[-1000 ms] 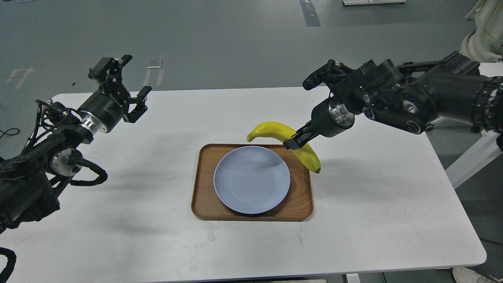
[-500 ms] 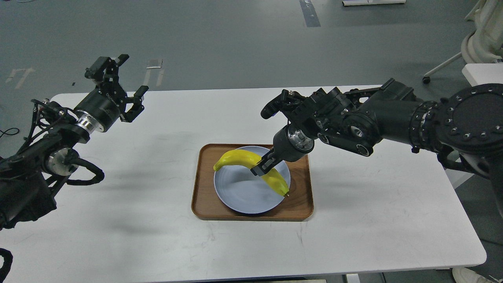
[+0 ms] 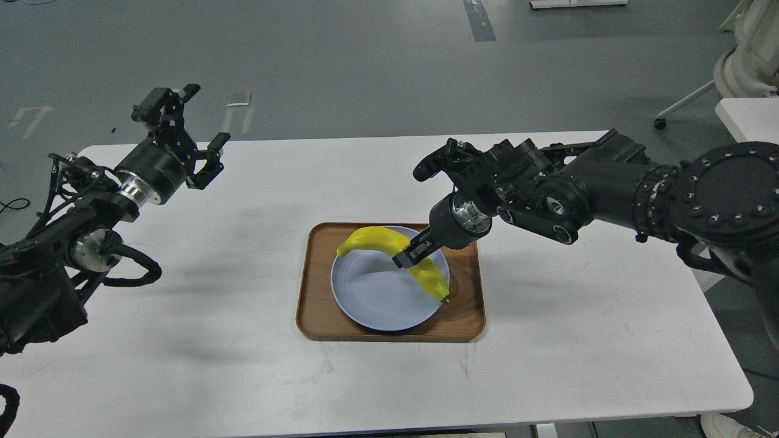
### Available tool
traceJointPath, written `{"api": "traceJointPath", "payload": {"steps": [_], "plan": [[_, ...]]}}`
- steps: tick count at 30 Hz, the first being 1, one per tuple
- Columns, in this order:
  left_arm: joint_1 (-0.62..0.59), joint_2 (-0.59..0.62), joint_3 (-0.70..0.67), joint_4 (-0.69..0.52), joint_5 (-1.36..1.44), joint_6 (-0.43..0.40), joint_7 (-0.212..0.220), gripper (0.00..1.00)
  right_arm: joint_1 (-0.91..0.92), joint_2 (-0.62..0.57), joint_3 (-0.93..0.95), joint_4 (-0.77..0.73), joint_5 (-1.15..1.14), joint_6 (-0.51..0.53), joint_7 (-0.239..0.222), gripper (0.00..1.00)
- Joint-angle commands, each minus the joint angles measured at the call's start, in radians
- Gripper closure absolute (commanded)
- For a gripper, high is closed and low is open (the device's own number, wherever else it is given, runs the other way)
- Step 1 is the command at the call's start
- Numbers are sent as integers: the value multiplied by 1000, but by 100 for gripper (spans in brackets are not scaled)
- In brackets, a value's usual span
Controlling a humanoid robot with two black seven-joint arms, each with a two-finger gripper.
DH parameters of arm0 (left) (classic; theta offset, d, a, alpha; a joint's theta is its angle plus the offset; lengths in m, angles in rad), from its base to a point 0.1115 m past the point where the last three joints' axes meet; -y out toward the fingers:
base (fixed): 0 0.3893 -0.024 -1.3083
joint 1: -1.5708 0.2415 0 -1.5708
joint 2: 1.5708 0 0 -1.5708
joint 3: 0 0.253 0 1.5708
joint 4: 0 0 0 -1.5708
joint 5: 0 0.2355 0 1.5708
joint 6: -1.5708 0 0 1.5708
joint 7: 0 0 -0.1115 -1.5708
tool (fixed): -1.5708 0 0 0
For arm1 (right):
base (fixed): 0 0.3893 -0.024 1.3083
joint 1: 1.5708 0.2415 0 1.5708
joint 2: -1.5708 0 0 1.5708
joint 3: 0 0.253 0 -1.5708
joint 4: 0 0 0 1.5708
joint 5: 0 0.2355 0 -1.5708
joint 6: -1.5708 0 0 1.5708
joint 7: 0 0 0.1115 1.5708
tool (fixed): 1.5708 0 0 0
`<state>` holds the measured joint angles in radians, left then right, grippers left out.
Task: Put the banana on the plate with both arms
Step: 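Release the banana and retract the right gripper away from the tray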
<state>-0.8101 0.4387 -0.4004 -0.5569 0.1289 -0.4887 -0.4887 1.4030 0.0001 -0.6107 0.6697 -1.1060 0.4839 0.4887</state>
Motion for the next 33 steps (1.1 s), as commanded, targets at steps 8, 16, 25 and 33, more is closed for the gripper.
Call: {"api": "traceJointPath", "payload": {"steps": [8,16,25,33], "plan": [[0,3,0,0,0,0,0,3,2,0,20,-1,58,-18,0,4],[0,5,0,0,0,0,0,2,-30,-262,283,7,308,-39,0,1],[3,-38,2,9,1,0,0,2,-409,-433,776,7,644,-41,0,0],[5,-77,3,19,3,0,0,2,-593,-442,989,1,768,-41,0,0]]}}
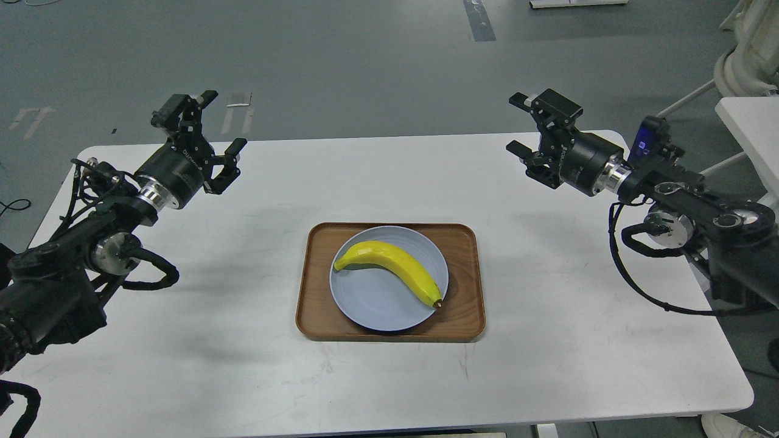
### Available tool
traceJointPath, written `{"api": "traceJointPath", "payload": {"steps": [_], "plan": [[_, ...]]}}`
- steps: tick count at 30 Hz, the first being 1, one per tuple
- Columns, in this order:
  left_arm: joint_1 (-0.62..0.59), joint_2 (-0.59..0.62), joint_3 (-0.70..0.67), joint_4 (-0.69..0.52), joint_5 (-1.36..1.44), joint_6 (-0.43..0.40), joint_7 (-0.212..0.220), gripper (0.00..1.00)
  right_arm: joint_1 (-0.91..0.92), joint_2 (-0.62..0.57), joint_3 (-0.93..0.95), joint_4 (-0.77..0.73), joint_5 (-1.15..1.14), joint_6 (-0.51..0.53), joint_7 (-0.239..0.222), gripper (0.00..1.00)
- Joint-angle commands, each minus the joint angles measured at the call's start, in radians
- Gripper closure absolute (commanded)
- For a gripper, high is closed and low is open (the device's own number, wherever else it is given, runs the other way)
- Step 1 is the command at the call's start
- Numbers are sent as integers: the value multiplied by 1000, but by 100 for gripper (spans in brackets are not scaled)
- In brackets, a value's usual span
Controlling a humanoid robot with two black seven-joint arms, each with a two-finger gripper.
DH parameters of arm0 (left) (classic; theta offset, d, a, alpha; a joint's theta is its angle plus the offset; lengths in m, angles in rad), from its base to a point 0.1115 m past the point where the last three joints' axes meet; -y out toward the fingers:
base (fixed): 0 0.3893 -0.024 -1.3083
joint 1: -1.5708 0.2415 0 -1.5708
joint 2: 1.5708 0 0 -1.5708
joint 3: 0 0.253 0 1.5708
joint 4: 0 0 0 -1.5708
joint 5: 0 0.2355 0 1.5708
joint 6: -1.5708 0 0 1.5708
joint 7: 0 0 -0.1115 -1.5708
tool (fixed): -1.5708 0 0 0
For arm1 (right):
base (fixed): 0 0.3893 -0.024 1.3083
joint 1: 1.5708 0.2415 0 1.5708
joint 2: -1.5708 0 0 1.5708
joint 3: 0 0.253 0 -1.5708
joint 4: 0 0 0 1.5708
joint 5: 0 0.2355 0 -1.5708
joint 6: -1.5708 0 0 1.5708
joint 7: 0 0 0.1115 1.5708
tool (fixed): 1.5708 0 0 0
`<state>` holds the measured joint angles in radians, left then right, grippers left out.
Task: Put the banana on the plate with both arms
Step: 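Release the banana and retract the right gripper away from the tray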
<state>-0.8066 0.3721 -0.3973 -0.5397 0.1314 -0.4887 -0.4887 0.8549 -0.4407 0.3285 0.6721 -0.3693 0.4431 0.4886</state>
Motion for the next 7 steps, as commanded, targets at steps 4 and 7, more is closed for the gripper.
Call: {"api": "traceJointPath", "payload": {"steps": [4,7], "plan": [[6,-35,2,12,5,0,0,2,-94,2,89,-3,35,0,0,0],[7,-50,2,26,5,0,0,2,-105,2,92,-3,35,0,0,0]]}}
